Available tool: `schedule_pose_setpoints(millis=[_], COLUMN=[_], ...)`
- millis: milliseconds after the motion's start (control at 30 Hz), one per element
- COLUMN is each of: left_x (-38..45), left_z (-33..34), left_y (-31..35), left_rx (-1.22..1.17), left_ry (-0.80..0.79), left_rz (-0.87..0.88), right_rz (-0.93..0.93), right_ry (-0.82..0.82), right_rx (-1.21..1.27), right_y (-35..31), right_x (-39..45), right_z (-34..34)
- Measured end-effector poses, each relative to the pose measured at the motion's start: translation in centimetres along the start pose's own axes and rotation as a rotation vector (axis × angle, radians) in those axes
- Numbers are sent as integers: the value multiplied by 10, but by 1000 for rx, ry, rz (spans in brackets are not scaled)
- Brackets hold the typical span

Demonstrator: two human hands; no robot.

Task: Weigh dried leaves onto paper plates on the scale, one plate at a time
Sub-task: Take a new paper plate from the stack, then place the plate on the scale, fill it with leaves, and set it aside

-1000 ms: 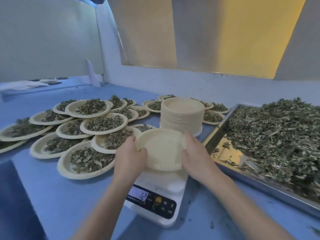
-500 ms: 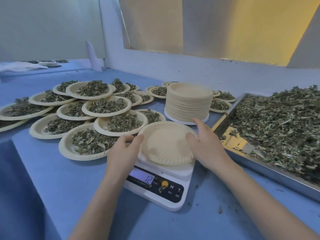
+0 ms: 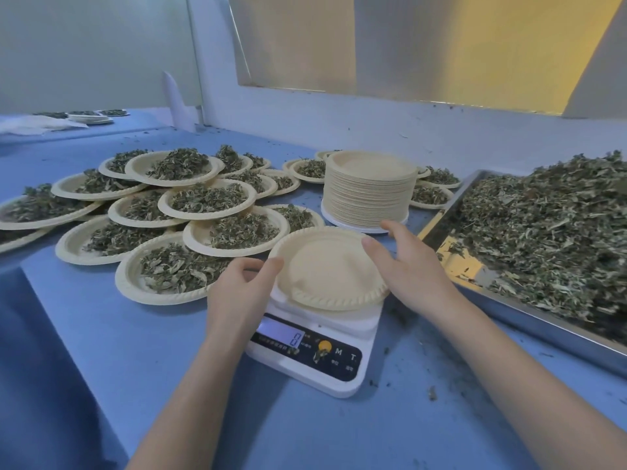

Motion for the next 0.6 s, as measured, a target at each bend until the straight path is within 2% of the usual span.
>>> schedule_pose_setpoints(millis=[167, 267, 433, 600], left_x=[-13, -23, -47, -74], left_z=[-6, 1, 59, 136], left_y=[37, 62, 105, 153], left_rx=[189, 276, 363, 348], left_ry=[182, 202, 10, -168], left_rz=[320, 458, 614, 730], right_rz=[-11, -29, -14, 54], right_ry=[-28, -75, -92, 72], right_rx=[-27, -46, -34, -71], right_y=[-2, -4, -3, 34], right_x=[0, 0, -4, -14], right_z=[-2, -3, -26, -91])
Point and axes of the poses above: each hand's wrist, its own x-axis towards the middle knuckle, its own z-axis out of the palm, y = z × x, the point moved 6 cm from there along x, towards the middle knuckle, and after that the axes turned 1 degree about -x, right-handed, at the moved point
